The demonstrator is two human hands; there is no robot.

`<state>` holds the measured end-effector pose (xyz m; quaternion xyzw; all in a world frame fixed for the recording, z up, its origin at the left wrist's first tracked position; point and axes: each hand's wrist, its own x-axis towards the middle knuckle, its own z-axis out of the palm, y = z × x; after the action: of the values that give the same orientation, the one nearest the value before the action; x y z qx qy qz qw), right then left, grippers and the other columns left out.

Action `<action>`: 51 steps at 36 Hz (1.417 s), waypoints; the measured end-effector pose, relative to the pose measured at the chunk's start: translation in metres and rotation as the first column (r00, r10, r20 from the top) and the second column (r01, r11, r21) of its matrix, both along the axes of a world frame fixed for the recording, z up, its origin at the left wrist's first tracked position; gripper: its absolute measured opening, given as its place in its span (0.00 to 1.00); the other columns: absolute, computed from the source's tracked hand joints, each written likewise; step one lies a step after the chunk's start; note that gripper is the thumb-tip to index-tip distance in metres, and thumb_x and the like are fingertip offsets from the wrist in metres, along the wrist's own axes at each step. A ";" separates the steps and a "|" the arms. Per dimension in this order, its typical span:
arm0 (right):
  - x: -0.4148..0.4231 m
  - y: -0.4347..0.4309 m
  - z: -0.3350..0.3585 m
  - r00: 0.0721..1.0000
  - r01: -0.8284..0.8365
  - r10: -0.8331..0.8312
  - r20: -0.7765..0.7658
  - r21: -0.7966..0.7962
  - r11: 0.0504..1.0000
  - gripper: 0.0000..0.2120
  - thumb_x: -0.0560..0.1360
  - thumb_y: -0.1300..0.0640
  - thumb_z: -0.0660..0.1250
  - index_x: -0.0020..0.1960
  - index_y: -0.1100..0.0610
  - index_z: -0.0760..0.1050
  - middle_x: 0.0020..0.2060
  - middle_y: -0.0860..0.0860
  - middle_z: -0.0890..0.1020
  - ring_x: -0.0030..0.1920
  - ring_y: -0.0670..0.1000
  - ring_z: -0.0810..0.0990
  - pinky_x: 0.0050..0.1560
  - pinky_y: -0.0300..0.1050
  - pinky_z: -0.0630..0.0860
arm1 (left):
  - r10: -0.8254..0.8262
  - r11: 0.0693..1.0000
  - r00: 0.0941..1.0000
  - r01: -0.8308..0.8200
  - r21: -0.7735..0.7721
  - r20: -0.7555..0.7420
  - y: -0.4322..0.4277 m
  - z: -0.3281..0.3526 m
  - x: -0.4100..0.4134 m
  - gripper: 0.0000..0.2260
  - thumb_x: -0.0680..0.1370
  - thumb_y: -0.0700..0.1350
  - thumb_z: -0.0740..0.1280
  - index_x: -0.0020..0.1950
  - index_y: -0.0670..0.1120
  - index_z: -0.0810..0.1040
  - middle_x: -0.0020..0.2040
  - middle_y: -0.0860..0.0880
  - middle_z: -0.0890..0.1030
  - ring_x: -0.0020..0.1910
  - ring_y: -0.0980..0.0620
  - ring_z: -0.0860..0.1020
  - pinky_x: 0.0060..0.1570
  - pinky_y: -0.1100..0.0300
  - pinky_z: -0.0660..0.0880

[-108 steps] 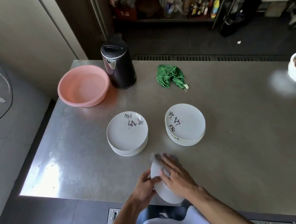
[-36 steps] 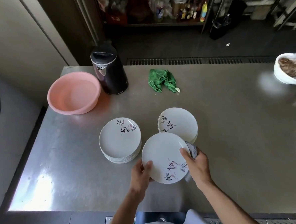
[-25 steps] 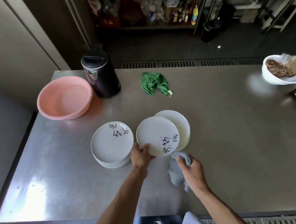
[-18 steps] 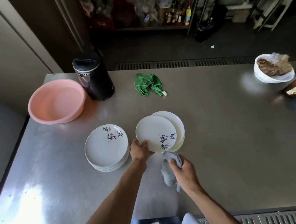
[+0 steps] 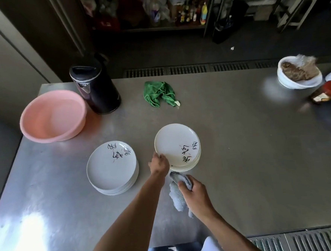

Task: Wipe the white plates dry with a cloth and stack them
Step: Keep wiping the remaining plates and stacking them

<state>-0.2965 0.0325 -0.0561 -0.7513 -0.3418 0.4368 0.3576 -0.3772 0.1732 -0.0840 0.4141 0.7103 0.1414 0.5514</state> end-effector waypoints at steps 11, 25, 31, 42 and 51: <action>-0.006 0.017 -0.001 0.997 0.024 -0.030 -0.077 -0.070 0.997 0.06 0.79 0.54 0.65 0.48 0.47 0.80 0.37 0.42 0.84 0.41 0.43 0.82 0.42 0.32 0.76 | -0.122 0.988 0.991 0.126 0.089 -0.050 0.010 0.026 -0.022 0.24 0.81 0.41 0.58 0.78 0.41 0.65 0.70 0.34 0.72 0.69 0.36 0.72 0.71 0.45 0.70; -0.085 0.096 0.010 0.983 -0.073 0.054 -0.176 -0.107 0.992 0.11 0.82 0.49 0.60 0.50 0.57 0.75 0.53 0.66 0.80 0.54 0.63 0.80 0.57 0.55 0.77 | 0.208 0.954 0.938 -0.132 0.267 -0.278 0.011 0.042 -0.210 0.16 0.77 0.38 0.61 0.63 0.36 0.78 0.60 0.32 0.77 0.61 0.34 0.75 0.61 0.42 0.76; -0.105 0.118 0.010 0.990 -0.057 0.047 -0.131 -0.072 0.996 0.07 0.81 0.52 0.62 0.50 0.55 0.76 0.37 0.48 0.80 0.39 0.50 0.78 0.30 0.29 0.69 | 0.240 0.951 0.958 -0.199 0.237 -0.159 0.006 0.034 -0.224 0.09 0.74 0.38 0.60 0.44 0.37 0.80 0.39 0.38 0.78 0.43 0.37 0.72 0.41 0.50 0.72; -0.116 0.123 0.003 0.990 -0.082 0.073 -0.123 -0.072 0.994 0.05 0.81 0.55 0.62 0.53 0.53 0.76 0.40 0.49 0.81 0.41 0.50 0.78 0.38 0.38 0.71 | 0.351 0.926 0.936 -0.351 0.141 0.027 0.010 0.025 -0.236 0.13 0.74 0.30 0.57 0.44 0.36 0.81 0.35 0.47 0.72 0.35 0.49 0.67 0.38 0.57 0.64; -0.117 0.127 -0.006 0.987 -0.081 0.066 -0.148 -0.094 0.992 0.08 0.80 0.55 0.62 0.53 0.59 0.77 0.39 0.54 0.79 0.39 0.53 0.75 0.37 0.43 0.69 | 0.368 0.924 0.927 -0.373 0.083 0.070 0.019 0.018 -0.244 0.10 0.76 0.32 0.60 0.38 0.44 0.73 0.31 0.49 0.63 0.30 0.51 0.59 0.29 0.60 0.55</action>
<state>-0.4131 0.1600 -0.0616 -0.7214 -0.3203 0.5196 0.3272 -0.6209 0.1923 -0.0660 0.2941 0.7535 0.2873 0.5131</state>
